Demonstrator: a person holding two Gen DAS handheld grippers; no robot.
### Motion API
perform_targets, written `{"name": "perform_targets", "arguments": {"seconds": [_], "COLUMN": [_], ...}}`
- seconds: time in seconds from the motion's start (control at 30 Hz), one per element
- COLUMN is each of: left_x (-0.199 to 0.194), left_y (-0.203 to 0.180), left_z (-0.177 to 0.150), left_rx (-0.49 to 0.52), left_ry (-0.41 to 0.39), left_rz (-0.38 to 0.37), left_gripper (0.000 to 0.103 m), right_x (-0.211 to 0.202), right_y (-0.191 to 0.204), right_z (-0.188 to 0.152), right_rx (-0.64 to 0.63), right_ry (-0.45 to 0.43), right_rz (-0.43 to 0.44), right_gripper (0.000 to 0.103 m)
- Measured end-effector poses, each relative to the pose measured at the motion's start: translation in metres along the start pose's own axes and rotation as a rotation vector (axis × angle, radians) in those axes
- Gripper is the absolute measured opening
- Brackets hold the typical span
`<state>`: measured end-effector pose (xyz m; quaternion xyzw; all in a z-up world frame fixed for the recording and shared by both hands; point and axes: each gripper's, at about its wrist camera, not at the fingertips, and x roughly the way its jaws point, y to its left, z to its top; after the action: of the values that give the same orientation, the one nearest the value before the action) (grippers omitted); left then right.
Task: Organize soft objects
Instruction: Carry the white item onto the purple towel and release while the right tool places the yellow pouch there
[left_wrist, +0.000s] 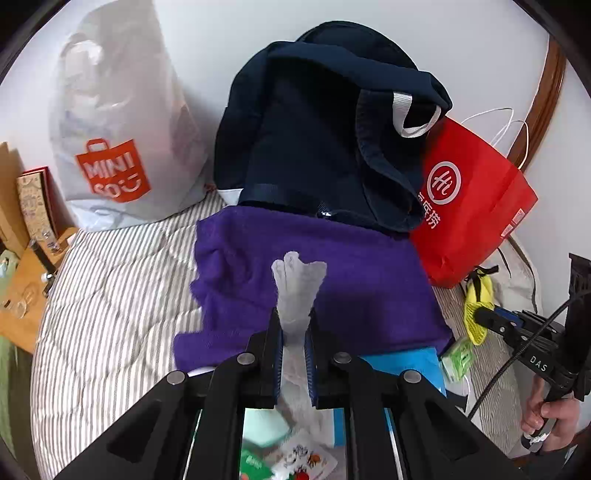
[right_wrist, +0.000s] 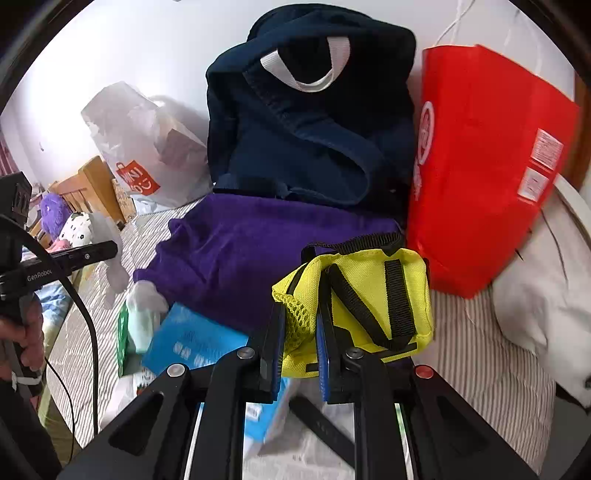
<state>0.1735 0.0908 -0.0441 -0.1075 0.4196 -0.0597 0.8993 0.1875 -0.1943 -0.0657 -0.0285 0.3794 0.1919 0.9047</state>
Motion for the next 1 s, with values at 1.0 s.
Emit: {"name": "perform_targets", "arguments": {"seconds": [1.0], "left_x": [0.099], "left_y": [0.021], "left_z": [0.053], "left_rx": [0.001], "left_ry": [0.107], "left_rz": [0.007], "left_gripper": [0.011], "right_x": [0.155], "right_y": [-0.006], "right_z": [0.052], "right_rx": [-0.007], "right_ry": [0.170], "right_rz": [0.001], "right_gripper": [0.017]}}
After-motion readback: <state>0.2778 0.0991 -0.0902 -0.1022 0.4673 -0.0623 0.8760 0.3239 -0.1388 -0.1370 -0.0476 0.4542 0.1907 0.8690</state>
